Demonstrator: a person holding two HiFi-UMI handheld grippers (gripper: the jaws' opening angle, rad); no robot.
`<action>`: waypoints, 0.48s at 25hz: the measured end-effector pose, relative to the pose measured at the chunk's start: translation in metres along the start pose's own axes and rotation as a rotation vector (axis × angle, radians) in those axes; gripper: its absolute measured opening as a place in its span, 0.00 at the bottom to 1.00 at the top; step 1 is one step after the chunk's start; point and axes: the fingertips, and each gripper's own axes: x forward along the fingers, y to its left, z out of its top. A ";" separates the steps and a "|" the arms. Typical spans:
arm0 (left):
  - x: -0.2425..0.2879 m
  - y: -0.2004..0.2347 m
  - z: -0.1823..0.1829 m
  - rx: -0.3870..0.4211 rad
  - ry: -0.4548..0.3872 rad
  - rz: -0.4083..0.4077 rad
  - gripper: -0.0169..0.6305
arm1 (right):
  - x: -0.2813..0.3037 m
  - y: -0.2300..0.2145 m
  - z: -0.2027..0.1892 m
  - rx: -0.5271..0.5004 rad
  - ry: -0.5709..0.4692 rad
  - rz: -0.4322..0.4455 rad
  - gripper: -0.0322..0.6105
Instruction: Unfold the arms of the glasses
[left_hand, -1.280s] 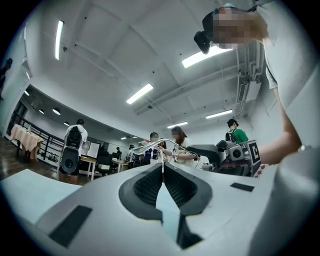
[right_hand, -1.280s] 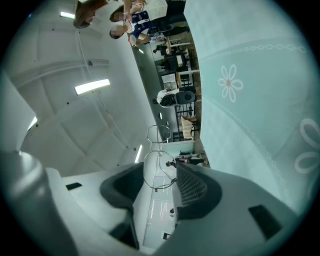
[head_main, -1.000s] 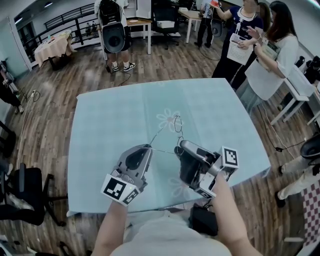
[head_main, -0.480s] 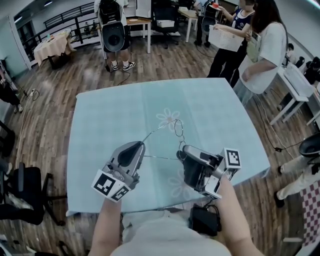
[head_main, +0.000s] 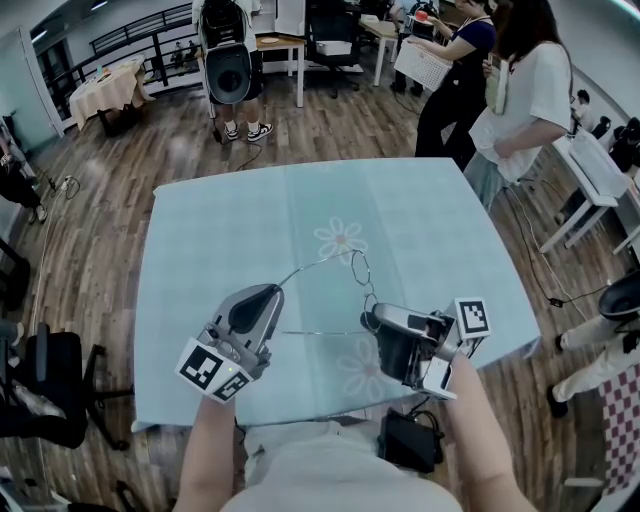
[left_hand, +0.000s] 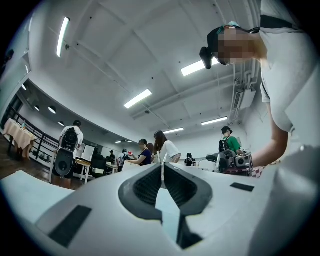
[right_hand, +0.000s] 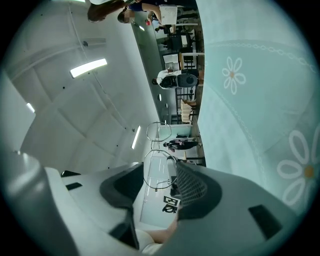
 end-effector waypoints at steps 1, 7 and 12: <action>-0.001 0.002 0.000 0.001 0.002 0.005 0.06 | -0.001 0.000 -0.002 0.000 0.010 -0.002 0.38; -0.001 0.010 0.003 0.012 0.017 0.023 0.06 | -0.002 0.000 -0.009 -0.003 0.056 -0.012 0.38; 0.000 0.009 0.003 0.000 0.030 0.016 0.06 | -0.001 0.001 -0.010 -0.006 0.059 -0.013 0.38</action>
